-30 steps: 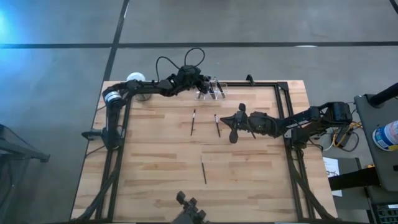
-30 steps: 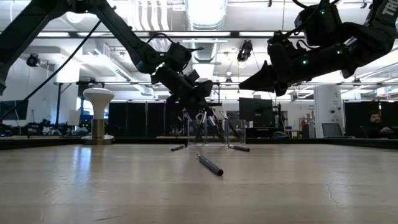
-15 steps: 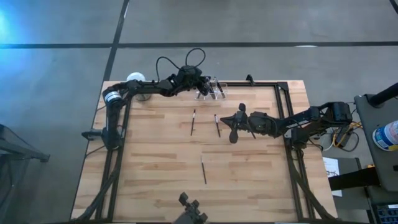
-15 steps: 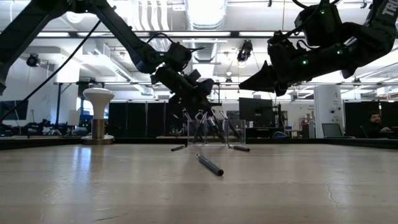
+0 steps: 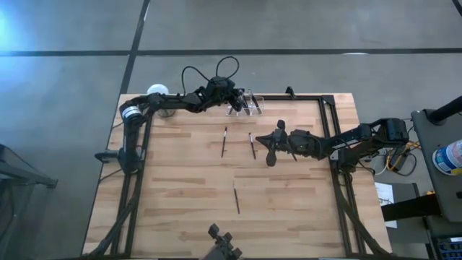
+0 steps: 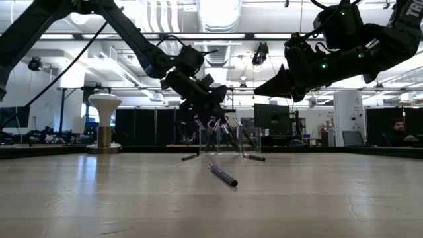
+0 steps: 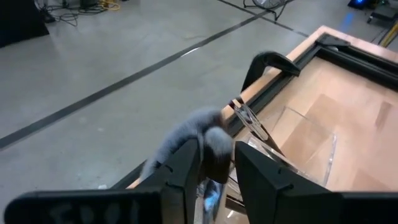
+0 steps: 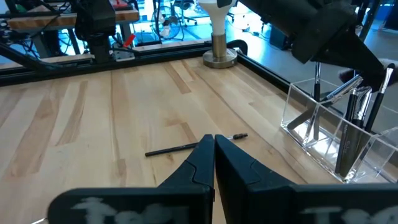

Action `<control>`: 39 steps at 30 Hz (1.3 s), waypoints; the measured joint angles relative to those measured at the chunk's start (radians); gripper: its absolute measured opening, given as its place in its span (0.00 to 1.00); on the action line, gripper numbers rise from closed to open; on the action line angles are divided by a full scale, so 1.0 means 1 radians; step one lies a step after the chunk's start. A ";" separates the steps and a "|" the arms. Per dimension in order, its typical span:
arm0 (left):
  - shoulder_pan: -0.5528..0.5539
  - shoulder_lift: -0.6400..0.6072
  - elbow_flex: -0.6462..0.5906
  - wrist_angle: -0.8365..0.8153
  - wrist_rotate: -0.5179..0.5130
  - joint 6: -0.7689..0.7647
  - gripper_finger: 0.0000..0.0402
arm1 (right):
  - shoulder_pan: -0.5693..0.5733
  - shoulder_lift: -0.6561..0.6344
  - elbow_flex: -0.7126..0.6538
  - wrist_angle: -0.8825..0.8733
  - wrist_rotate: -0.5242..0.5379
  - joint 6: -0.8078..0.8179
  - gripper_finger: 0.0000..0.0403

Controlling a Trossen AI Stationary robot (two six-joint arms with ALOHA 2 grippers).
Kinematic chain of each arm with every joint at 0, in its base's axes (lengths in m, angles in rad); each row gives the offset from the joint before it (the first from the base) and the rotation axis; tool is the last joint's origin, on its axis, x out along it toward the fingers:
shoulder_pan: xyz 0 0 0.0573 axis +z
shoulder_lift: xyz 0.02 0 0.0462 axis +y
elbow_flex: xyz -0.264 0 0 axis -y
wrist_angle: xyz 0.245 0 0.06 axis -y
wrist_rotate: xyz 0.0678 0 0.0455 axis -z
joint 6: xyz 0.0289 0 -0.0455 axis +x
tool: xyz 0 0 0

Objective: Pick & Place Makeup Brushes
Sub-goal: Adjust the makeup brushes in the transparent organizer

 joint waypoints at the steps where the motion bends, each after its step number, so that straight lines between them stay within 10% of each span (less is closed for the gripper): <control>1: -0.002 0.005 0.000 0.000 0.000 0.004 0.25 | 0.000 0.000 0.000 0.000 0.000 0.000 0.02; 24: -0.006 -0.039 -0.007 0.021 -0.066 -0.056 0.01 | 0.000 0.000 0.000 0.000 0.001 -0.001 0.02; 39: 0.011 -0.169 -0.315 0.370 -0.091 -0.187 0.00 | 0.000 0.000 -0.001 0.000 0.000 -0.007 0.02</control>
